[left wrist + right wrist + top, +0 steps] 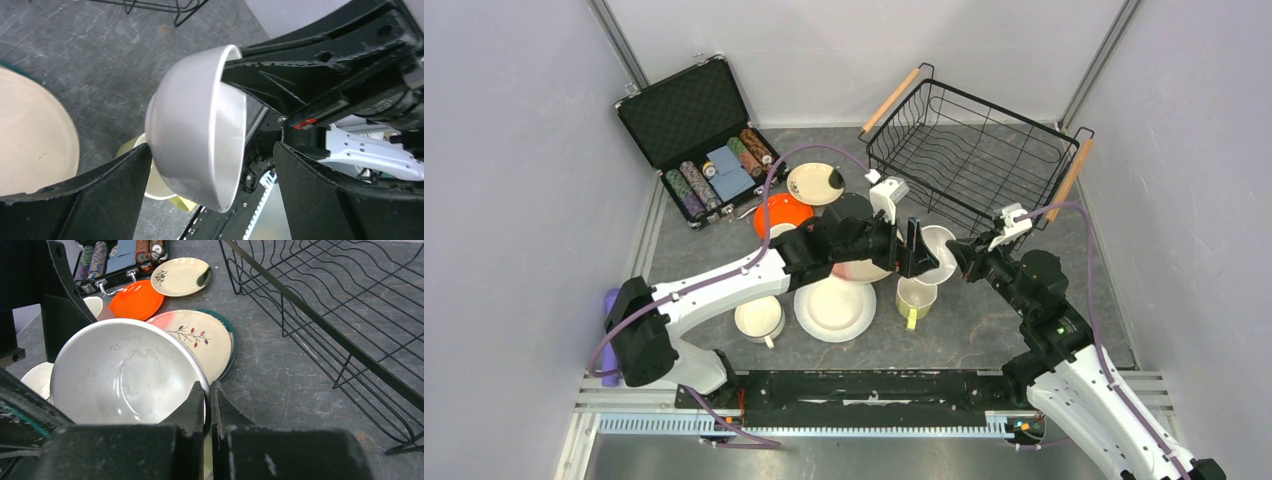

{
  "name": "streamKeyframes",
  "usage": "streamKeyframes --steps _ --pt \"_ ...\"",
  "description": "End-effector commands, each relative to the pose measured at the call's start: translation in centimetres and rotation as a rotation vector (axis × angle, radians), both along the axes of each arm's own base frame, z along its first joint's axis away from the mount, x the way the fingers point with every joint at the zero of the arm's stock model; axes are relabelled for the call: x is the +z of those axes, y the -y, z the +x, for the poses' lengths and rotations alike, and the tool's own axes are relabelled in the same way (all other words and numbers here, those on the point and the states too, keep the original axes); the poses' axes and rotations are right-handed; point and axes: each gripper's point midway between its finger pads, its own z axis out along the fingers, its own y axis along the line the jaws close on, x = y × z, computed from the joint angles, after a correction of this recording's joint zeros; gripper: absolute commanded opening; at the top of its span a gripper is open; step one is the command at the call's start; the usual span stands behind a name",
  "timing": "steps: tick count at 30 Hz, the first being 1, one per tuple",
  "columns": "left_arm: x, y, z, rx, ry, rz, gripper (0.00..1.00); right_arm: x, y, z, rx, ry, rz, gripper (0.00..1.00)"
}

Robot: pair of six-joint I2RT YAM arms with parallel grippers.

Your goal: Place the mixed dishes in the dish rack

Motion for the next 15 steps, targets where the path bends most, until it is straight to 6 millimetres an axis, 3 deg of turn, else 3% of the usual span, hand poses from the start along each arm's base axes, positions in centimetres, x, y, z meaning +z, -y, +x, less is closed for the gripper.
streamKeyframes --steps 1,6,8,12,15 --pt "4.4 0.6 -1.4 -0.124 0.104 -0.129 0.95 4.8 -0.8 -0.3 0.056 0.134 0.046 0.0" --pt "4.0 -0.4 -0.9 -0.103 0.11 -0.103 0.82 5.1 -1.2 -0.4 0.078 0.145 0.051 0.0" --pt "2.7 -1.4 0.4 -0.027 0.096 -0.027 0.79 5.3 -1.5 -0.4 0.096 0.152 0.053 0.0" --pt "0.9 -2.9 2.7 0.101 0.1 0.108 0.61 5.2 -1.7 0.1 0.084 0.124 0.066 0.0" --pt "0.7 -2.9 4.2 0.163 0.105 0.147 0.59 5.0 -1.6 1.2 0.038 0.07 0.087 0.0"
